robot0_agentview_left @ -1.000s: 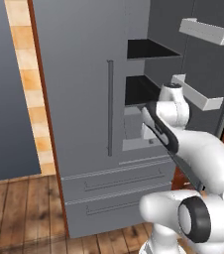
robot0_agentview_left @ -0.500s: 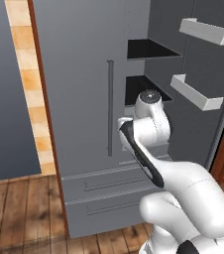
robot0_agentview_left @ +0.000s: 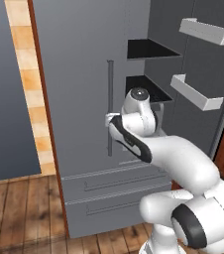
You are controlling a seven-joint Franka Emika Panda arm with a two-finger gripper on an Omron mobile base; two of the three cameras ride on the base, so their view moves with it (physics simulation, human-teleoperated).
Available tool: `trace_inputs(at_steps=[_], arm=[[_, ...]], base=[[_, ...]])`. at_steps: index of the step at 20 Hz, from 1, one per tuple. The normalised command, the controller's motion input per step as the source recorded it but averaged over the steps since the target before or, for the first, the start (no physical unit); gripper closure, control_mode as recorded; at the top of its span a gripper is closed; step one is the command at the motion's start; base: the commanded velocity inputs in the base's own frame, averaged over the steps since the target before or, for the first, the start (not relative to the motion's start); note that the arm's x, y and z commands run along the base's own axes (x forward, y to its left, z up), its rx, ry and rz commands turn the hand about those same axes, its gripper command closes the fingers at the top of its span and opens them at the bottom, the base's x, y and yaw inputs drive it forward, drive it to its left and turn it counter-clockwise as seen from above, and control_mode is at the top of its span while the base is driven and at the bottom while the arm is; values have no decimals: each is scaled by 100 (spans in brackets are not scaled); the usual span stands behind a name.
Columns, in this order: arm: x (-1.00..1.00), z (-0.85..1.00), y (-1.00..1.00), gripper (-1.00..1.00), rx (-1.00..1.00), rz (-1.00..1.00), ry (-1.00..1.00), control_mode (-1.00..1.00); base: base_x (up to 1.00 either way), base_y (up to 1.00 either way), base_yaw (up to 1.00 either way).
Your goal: Place one of the steaks on the plate and the other in the bowl. Then place the bowl in the fridge.
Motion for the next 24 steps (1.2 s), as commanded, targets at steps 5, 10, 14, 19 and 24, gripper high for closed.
trace_inputs(at_steps=[5,10,14,19,24], arm=[[60,0,33,-100,0,6,-10,-100],[54,0,9,-100,-1,0,-11,-100],[31,0,0,-100,0,0,-23,-100],[32,0,2,-100,-2,0,-17,-100],[45,0,14,-100,-3,0,0,-100]], base=[[0,0,0],[0,0,0],[0,0,0],[0,0,0],[0,0,0]])
